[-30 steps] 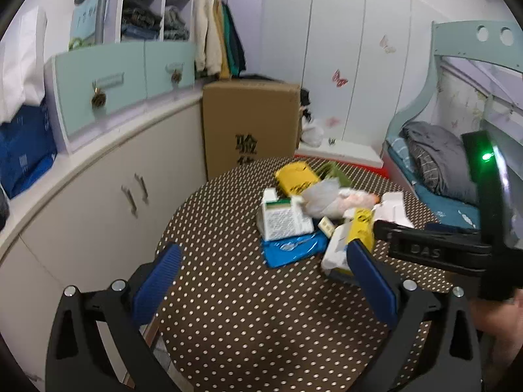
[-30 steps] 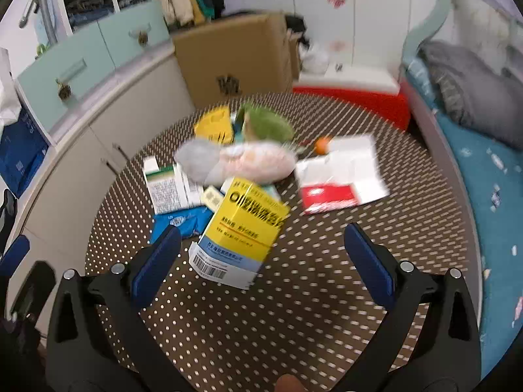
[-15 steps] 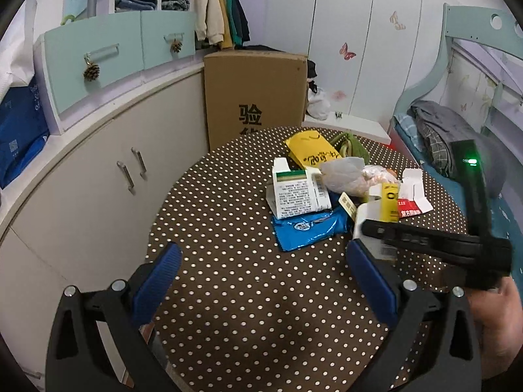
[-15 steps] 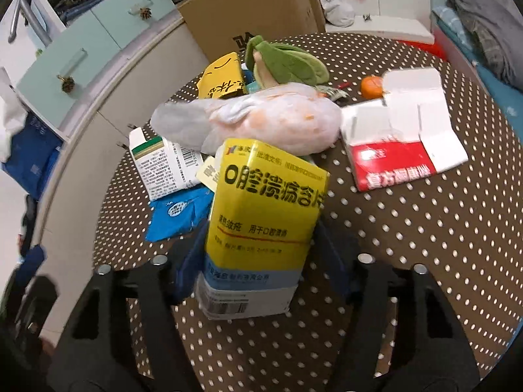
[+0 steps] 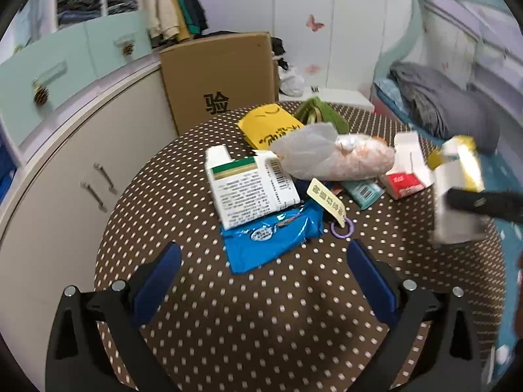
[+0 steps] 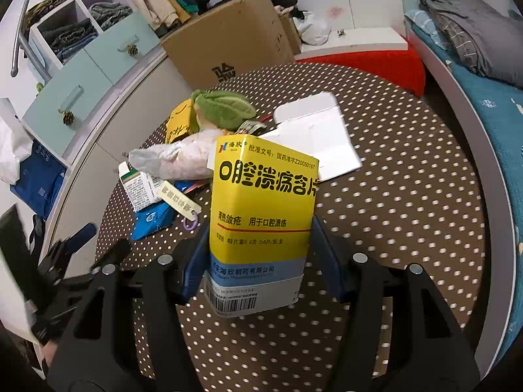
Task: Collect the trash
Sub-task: 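Grasp the blue wrapper with the left gripper and lift it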
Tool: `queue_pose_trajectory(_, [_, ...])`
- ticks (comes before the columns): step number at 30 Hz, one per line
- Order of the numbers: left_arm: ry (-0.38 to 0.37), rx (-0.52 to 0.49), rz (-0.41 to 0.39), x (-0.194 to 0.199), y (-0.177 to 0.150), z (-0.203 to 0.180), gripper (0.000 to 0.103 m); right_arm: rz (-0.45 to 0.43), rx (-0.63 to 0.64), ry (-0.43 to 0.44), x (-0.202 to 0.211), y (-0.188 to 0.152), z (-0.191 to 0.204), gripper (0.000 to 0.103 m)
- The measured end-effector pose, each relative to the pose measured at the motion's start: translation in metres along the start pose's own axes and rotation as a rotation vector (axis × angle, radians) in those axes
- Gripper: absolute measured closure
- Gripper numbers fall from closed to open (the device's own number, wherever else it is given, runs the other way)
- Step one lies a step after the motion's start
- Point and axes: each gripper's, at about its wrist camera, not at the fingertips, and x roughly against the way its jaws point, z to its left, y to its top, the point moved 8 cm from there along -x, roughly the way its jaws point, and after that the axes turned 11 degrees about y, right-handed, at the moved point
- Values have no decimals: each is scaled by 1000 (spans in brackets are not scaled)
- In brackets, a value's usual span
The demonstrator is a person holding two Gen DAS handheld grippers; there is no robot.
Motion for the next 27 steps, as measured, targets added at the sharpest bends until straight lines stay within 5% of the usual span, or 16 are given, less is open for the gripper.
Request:
queue_pose_trajectory(5, [14,-123,34,-31,1,-14,13,-31,1,5,13,4,-6,44])
queue_pose_trajectory(12, [-48,-165,81,-46,0,-31,64,-45,6,1,24,3,-14,44])
queue_pose_trajectory(15, [-59,-174,64,-40,0,-35,76,-42,13,-1,30,2,-20,44])
queue_pose_trajectory(27, [-177,-22,52,-3,7,-12,86,-84,46,4,57,13,-33,44])
